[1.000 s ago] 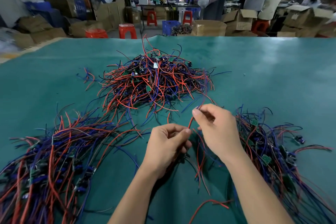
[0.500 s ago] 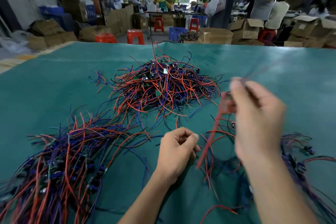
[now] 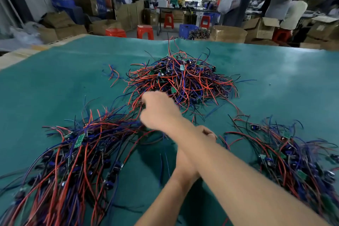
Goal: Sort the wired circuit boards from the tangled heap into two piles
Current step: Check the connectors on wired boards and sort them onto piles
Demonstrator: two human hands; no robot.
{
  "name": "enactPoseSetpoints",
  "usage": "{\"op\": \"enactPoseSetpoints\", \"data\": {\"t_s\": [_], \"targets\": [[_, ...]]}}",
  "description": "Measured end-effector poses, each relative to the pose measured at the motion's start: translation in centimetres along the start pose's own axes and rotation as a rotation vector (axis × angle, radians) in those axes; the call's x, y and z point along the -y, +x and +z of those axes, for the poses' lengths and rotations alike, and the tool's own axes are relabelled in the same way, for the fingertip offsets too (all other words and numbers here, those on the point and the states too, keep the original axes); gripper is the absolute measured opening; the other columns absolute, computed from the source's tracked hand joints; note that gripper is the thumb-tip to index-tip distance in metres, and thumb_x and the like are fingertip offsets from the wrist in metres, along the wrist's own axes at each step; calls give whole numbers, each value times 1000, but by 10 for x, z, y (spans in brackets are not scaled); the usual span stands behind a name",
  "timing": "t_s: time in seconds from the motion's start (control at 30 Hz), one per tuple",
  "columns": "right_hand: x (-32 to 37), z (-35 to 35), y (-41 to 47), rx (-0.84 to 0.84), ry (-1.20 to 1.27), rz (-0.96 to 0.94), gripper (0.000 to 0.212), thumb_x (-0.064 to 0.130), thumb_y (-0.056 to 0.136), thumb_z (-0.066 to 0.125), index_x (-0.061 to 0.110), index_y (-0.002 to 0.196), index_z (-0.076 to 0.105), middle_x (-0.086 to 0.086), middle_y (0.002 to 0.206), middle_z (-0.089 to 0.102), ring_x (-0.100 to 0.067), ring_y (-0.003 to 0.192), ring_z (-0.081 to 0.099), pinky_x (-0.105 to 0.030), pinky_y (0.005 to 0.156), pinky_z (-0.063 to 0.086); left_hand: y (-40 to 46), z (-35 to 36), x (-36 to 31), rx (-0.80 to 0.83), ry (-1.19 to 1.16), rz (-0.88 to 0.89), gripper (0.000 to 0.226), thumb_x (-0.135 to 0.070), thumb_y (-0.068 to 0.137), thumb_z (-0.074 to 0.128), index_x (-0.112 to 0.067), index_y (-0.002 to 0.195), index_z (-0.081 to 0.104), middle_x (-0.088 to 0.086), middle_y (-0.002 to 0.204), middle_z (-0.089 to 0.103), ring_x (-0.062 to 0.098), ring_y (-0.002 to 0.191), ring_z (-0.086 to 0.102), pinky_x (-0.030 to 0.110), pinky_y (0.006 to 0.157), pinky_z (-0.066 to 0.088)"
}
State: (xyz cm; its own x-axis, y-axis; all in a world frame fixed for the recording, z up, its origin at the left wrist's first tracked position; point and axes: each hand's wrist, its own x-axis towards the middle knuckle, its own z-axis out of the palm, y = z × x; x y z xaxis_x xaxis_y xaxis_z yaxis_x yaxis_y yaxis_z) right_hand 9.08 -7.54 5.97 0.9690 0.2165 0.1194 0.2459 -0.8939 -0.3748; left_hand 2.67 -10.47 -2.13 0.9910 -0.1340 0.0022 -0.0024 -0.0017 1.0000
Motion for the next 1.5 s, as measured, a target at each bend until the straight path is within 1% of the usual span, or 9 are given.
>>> {"op": "enactPoseSetpoints", "data": {"t_s": [0.23,0.4,0.57,0.73,0.83,1.0,1.2,1.37,1.5], "targets": [[-66,3,35,-19,-291,147,43,19,96,60,12,137,46,-10,146,40,-36,126,45,-44,74,39,-1,0,-7,-23,319,227,20,-27,64,42,-19,57,26,-1,58,31,10,62,17,30,47,20],[-72,5,42,1,-300,198,61,30,98,58,18,154,36,-10,153,35,-37,130,47,-42,75,40,-1,-1,-6,-56,294,177,21,-26,65,42,-16,57,25,-2,57,29,8,65,15,29,50,18],[-76,3,44,-155,-109,205,36,28,97,63,17,131,63,-10,139,51,-36,112,61,-38,75,44,-4,-1,-10,-37,256,183,20,-27,65,46,-24,47,36,-7,46,29,10,60,15,21,40,16],[-88,-12,31,-326,77,188,27,35,88,69,20,110,75,-6,111,68,-30,106,62,-33,81,45,-2,3,-5,4,179,180,11,-18,72,54,-23,61,54,-8,51,55,4,49,39,21,49,36],[-98,-30,16,-456,269,231,13,35,84,76,22,86,71,8,76,66,-23,83,65,-31,73,44,0,5,-3,10,109,129,11,-15,77,54,-18,71,62,-3,57,65,9,47,53,22,56,43],[-117,-63,-37,-572,1092,262,18,-3,91,67,12,83,62,-8,70,67,-15,53,64,-28,51,53,-1,8,-5,17,-6,99,13,-11,87,52,-15,85,64,8,66,69,13,46,52,21,50,42],[-130,-50,-101,-435,1869,399,15,-1,103,50,-6,110,62,-24,93,68,-24,75,78,-23,63,61,3,0,-13,-37,-273,11,23,-26,103,50,-8,100,63,11,75,70,12,47,56,19,34,34],[-130,-33,-109,-345,1707,422,16,2,96,57,5,98,73,-11,81,72,-18,67,72,-26,56,59,-1,-3,-19,75,-224,23,28,-46,90,64,-22,82,75,0,74,71,13,58,58,19,39,36],[-128,-23,-108,-452,1443,439,9,3,89,72,5,91,80,-11,91,77,-18,77,69,-28,57,55,-1,-5,-18,113,-217,27,24,-30,90,70,-10,79,76,2,59,63,6,40,37,14,38,26]]}}
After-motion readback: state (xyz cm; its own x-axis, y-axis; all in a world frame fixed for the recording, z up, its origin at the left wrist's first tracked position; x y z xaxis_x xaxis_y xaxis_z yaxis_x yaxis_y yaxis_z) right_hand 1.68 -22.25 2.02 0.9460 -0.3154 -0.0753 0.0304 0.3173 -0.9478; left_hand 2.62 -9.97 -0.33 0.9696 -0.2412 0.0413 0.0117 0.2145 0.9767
